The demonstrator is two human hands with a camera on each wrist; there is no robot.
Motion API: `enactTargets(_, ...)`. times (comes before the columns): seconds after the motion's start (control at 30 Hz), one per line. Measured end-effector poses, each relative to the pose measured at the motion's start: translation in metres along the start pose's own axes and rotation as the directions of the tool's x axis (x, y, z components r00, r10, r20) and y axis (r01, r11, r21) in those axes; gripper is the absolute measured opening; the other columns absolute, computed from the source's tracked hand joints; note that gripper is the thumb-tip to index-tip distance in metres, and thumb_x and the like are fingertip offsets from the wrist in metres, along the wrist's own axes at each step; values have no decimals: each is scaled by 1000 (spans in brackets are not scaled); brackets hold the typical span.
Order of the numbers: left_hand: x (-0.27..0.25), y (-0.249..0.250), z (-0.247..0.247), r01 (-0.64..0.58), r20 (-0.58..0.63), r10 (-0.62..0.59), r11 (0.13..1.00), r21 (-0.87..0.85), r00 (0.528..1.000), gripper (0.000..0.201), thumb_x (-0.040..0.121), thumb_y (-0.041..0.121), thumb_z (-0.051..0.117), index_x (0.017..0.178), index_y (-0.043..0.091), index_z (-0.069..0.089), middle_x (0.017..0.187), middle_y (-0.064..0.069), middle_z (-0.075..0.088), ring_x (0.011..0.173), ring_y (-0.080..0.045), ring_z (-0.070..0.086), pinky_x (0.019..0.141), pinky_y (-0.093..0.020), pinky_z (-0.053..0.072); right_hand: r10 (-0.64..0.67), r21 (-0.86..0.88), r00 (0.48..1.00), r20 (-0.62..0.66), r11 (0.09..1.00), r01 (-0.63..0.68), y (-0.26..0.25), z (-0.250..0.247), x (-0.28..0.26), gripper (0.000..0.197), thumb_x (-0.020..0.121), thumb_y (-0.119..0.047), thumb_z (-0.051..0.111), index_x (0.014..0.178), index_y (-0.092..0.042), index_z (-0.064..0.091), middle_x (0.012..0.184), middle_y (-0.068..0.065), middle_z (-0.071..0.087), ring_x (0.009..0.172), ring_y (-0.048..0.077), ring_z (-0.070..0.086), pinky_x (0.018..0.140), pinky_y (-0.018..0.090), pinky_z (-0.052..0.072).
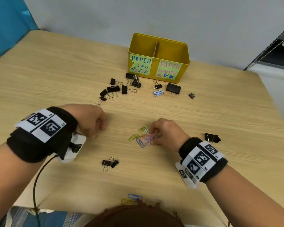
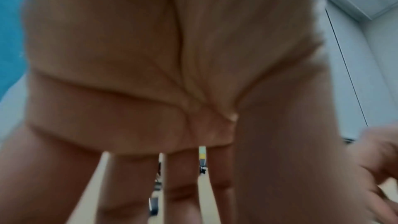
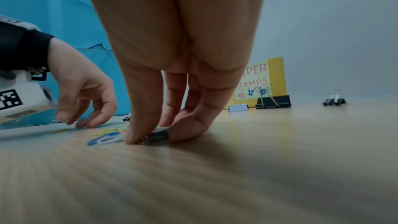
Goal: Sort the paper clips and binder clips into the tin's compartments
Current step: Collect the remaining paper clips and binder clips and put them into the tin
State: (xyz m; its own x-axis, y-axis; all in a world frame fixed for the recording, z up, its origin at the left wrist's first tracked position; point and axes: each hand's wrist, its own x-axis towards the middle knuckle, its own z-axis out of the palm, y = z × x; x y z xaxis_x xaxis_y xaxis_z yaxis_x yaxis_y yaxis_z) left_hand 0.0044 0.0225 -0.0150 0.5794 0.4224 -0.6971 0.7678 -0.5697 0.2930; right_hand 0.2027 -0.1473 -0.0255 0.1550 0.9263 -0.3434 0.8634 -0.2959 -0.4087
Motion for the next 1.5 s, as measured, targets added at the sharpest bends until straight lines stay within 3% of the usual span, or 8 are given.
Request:
enactTargets(0.1,1,11,11,-5,-45,2,999,-53,999,30,66,2,74,74,25,57,76,4,56,65,-14,55,53,-25,45,-6,-4,999,-38,1000,5,-6,2,7,22,75,-16,73,95,-9,69,99,6,60,89,17,53,74,19,36)
enactTargets(0.27,8,40,30,-146,-184,139,989,-23,973,40,62,22,82,85,27,49,82,8,50,79,-15,53,68,-30,45,27,197,995,-92,980,-9,-10,-6,10,22,77,-9,71,99,-6,67,95,3,60,84,12,54,72,17,41)
enactTargets(0.43,8,49,24,-330,-260,259,900,-283,930,41,70,-5,70,85,30,55,88,7,54,72,-8,54,67,-25,49,49,177,984,-169,984,-18,-1,-8,8,21,82,-6,64,101,-13,65,99,0,54,89,10,51,80,20,43)
enactTargets(0.67,7,35,14,-150,-203,133,987,-67,970,40,70,-8,62,88,27,56,87,8,55,80,-12,54,67,-23,43,-1,-3,994,106,1000,1,-7,-3,9,76,69,-37,77,136,-26,44,128,5,42,120,21,41,106,36,39)
enactTargets(0.87,14,52,29,-219,-255,191,972,-87,948,27,73,-4,65,84,21,65,77,8,59,74,-10,57,68,-19,44,-56,2,997,52,998,56,-17,2,20,45,74,-22,74,116,-14,59,118,6,53,108,20,52,86,23,38)
enactTargets(1.0,7,60,28,-214,-219,184,969,-121,958,33,71,24,77,96,21,56,84,8,54,83,-12,55,69,-21,43,-42,62,999,11,997,41,-11,-5,17,47,74,-25,75,117,-16,59,119,6,52,95,11,48,84,21,39)
enactTargets(1.1,5,72,32,-155,-206,161,987,42,965,60,67,48,74,111,15,49,97,3,51,90,-15,51,74,-26,41,-13,1,998,57,1000,13,-8,-4,14,70,64,-31,81,127,-22,49,124,5,42,109,18,43,97,31,43)
enactTargets(1.5,13,89,39,-170,-358,224,969,177,906,19,84,1,51,98,9,60,98,-10,61,90,-26,59,68,-27,40,-90,-43,996,17,995,91,-10,0,20,29,76,-19,72,104,-11,66,99,4,58,86,10,45,74,21,34)
